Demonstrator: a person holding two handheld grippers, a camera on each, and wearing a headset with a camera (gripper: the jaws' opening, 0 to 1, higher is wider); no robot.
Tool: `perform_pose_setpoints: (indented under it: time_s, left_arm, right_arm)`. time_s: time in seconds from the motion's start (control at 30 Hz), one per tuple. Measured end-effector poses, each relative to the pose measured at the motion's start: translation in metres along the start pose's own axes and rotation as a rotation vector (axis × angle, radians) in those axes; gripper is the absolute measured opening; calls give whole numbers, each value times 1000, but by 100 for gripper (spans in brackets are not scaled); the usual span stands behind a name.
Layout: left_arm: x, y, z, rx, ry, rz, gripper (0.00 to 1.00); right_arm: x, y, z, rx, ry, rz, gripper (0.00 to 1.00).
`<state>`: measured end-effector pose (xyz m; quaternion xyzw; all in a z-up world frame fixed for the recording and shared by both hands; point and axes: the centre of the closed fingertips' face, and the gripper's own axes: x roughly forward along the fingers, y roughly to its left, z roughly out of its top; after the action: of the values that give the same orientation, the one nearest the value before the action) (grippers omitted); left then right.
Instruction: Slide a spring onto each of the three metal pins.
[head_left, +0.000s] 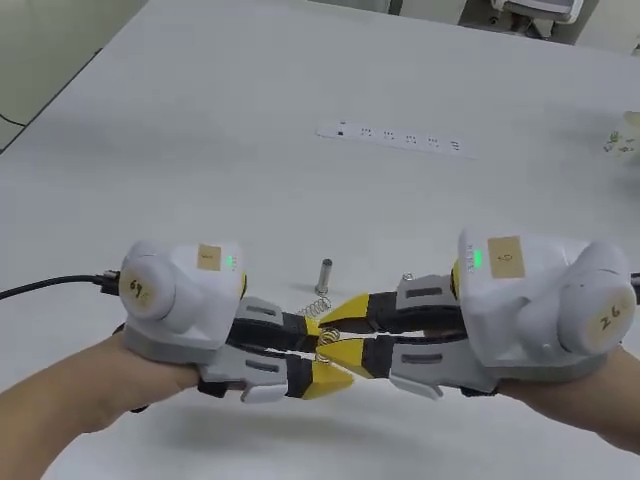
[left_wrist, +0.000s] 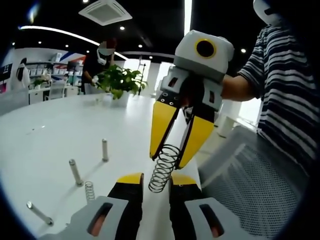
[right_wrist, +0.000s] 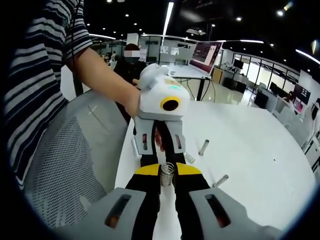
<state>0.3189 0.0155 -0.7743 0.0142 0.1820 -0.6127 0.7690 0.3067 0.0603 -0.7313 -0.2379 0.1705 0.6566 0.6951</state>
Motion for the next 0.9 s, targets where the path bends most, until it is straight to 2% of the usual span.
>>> perform_pose_setpoints:
  time_s: [0.53,0.9]
  left_arm:
    - [-14,10,-2,-9,4,45,22]
    - [-26,13,-5,-30,11,85,32]
  right_arm:
    - [-3,-10,-1,-9,6,-37,7]
    - [-7,-17,-5,-13,12,-75,7]
